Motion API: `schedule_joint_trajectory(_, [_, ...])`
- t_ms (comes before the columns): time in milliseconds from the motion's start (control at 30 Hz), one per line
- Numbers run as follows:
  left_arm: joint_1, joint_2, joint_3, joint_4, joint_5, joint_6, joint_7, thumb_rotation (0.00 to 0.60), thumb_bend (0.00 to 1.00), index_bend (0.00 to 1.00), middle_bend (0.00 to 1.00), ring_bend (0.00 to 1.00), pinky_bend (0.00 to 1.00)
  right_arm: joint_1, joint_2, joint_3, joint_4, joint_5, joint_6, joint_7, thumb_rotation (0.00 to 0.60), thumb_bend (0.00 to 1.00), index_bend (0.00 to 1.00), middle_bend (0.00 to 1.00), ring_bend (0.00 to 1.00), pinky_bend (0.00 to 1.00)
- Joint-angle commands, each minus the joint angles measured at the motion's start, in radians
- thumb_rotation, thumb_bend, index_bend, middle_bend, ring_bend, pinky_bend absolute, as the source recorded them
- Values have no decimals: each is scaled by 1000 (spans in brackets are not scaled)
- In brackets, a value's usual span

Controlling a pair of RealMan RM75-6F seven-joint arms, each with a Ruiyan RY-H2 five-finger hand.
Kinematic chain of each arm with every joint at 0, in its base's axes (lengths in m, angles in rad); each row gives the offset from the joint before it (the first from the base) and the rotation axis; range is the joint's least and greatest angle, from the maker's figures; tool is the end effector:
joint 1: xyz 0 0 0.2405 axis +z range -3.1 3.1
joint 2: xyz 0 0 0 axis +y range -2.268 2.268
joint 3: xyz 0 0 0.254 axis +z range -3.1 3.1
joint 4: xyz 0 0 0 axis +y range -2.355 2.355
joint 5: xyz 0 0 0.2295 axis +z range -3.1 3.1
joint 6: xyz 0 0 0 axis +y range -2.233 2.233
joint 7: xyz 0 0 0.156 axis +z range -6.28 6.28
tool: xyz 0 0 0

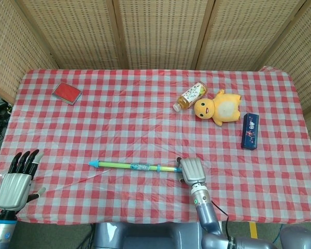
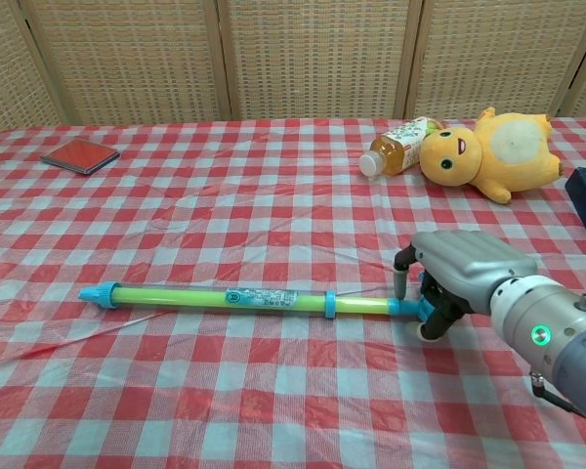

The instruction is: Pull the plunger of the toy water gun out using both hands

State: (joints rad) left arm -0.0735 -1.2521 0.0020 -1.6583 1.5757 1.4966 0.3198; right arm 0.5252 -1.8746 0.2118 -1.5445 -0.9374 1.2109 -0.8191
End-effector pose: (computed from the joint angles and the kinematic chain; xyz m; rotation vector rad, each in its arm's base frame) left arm -0.2836 0.1764 0.0850 -1.5187 -0.7892 -0.8159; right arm -0.1348 -0.2796 -0.1031 1.6692 -1.0658 0.7357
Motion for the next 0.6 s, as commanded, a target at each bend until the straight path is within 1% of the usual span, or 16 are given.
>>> schedule_joint_trajectory(33, [-1, 0, -1, 1, -3, -2, 0, 600, 126, 0, 0, 0, 0, 7, -8, 0, 14, 10, -6, 3, 600, 465, 505, 1000, 1000, 793])
schedule_joint_trajectory(267, [-4, -3, -3, 4, -14, -10, 1, 600, 125, 0, 0, 0, 0, 23, -26, -2, 42, 20, -9, 6, 600, 467, 564, 1000, 1000, 793])
schedule_joint_trajectory(500, [-9, 2, -4, 8, -22, -20, -8, 600, 126, 0, 0, 0, 0, 38, -38, 0, 57, 37, -10, -1, 600, 503, 715, 1000, 1000, 793])
schedule_joint_trajectory(600, [-11, 2, -6, 9, -28, -25, -10, 600, 125, 0, 0, 0, 0, 42, -28, 6, 41, 32, -2, 3, 600, 504, 748, 1000, 1000, 793])
